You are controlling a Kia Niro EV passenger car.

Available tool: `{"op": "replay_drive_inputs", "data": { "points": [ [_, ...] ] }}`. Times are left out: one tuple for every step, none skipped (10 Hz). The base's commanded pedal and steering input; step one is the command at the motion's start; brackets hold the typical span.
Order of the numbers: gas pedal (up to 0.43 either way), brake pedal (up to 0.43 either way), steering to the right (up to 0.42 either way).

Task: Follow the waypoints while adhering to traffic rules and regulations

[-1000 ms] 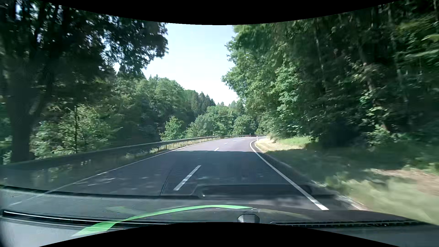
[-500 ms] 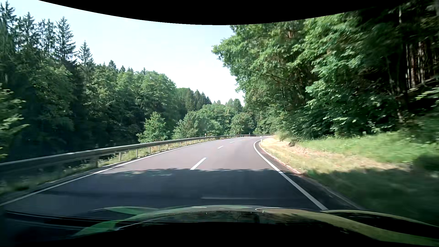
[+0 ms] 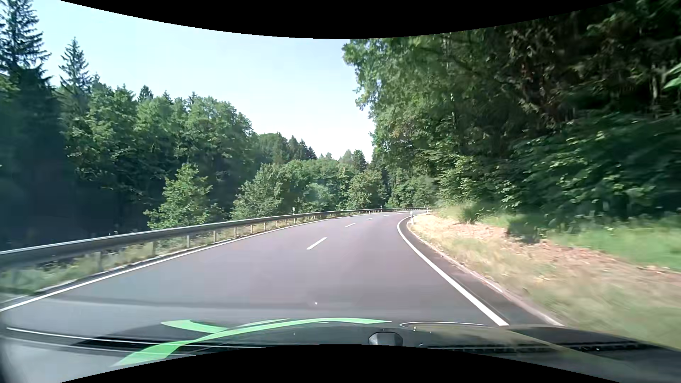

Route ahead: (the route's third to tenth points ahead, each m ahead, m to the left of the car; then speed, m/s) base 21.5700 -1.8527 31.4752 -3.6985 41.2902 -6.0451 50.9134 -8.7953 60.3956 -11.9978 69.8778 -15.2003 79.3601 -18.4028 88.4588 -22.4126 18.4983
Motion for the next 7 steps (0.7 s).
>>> {"op": "replay_drive_inputs", "data": {
  "points": [
    [0.177,0.000,0.018],
    [0.177,0.000,0.021],
    [0.177,0.000,0.025],
    [0.177,0.000,0.025],
    [0.177,0.000,0.025],
    [0.177,0.000,0.025],
    [0.169,0.000,0.022]
  ]
}}
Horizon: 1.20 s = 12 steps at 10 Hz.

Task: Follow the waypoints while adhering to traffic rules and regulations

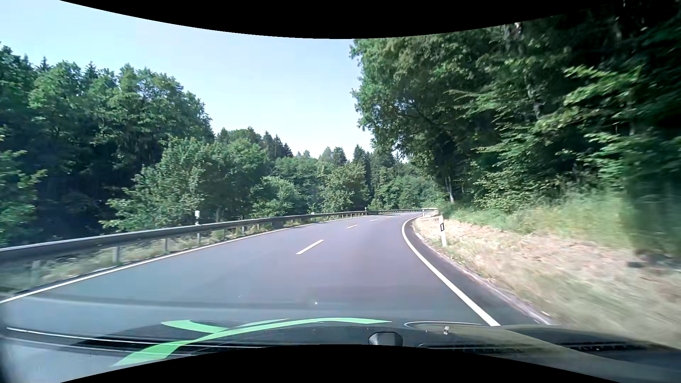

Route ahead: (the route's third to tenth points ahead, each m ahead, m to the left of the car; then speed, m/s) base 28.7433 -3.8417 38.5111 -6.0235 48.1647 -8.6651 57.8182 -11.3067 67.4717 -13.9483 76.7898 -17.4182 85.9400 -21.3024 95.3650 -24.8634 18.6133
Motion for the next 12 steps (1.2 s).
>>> {"op": "replay_drive_inputs", "data": {
  "points": [
    [0.169,0.000,0.020],
    [0.169,0.000,0.022],
    [0.169,0.000,0.024],
    [0.177,0.000,0.026],
    [0.177,0.000,0.026],
    [0.189,0.000,0.027],
    [0.209,0.000,0.028],
    [0.228,0.000,0.029],
    [0.240,0.000,0.030],
    [0.240,0.000,0.030],
    [0.240,0.000,0.030],
    [0.240,0.000,0.030]
  ]
}}
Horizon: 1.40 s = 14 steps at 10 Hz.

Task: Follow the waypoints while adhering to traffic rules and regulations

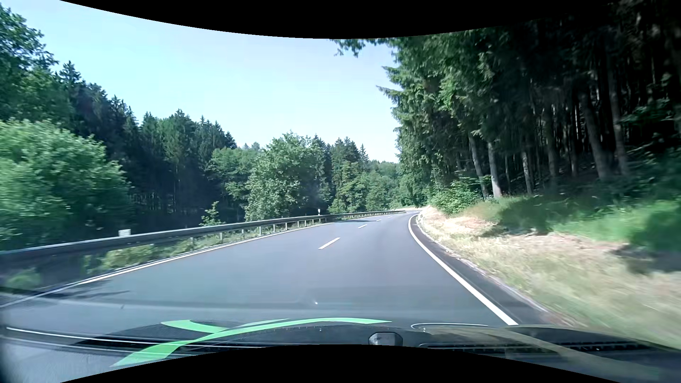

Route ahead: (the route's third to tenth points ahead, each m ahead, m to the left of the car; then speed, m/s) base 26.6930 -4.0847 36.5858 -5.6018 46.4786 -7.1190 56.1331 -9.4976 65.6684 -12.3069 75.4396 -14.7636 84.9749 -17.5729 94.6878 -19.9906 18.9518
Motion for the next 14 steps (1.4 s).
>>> {"op": "replay_drive_inputs", "data": {
  "points": [
    [0.228,0.000,0.030],
    [0.220,0.000,0.030],
    [0.209,0.000,0.030],
    [0.197,0.000,0.029],
    [0.177,0.000,0.027],
    [0.169,0.000,0.024],
    [0.169,0.000,0.024],
    [0.169,0.000,0.024],
    [0.169,0.000,0.024],
    [0.150,0.000,0.023],
    [0.150,0.000,0.023],
    [0.138,0.000,0.021],
    [0.138,0.000,0.021],
    [0.138,0.000,0.021]
  ]
}}
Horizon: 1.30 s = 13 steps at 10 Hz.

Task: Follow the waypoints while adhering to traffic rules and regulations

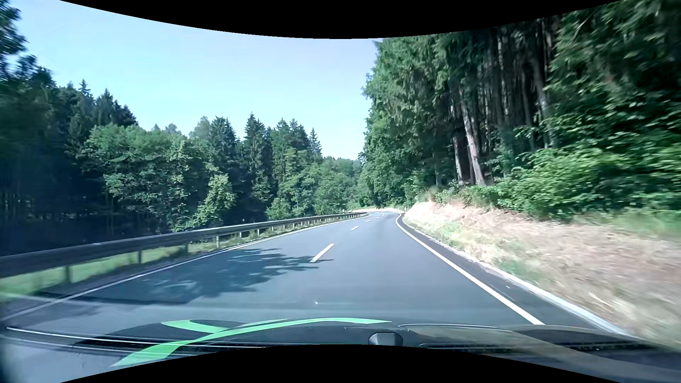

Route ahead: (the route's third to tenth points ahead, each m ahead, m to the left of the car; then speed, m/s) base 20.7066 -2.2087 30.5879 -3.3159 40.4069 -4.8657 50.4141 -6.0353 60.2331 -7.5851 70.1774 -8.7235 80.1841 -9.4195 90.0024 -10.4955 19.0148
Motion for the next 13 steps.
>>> {"op": "replay_drive_inputs", "data": {
  "points": [
    [0.138,0.000,0.021],
    [0.138,0.000,0.021],
    [0.130,0.000,0.021],
    [0.118,0.000,0.021],
    [0.118,0.000,0.021],
    [0.098,0.000,0.021],
    [0.087,0.000,0.021],
    [0.087,0.000,0.021],
    [0.087,0.000,0.021],
    [0.087,0.000,0.021],
    [0.087,0.000,0.021],
    [0.087,0.000,0.021],
    [0.087,0.000,0.020]
  ]
}}
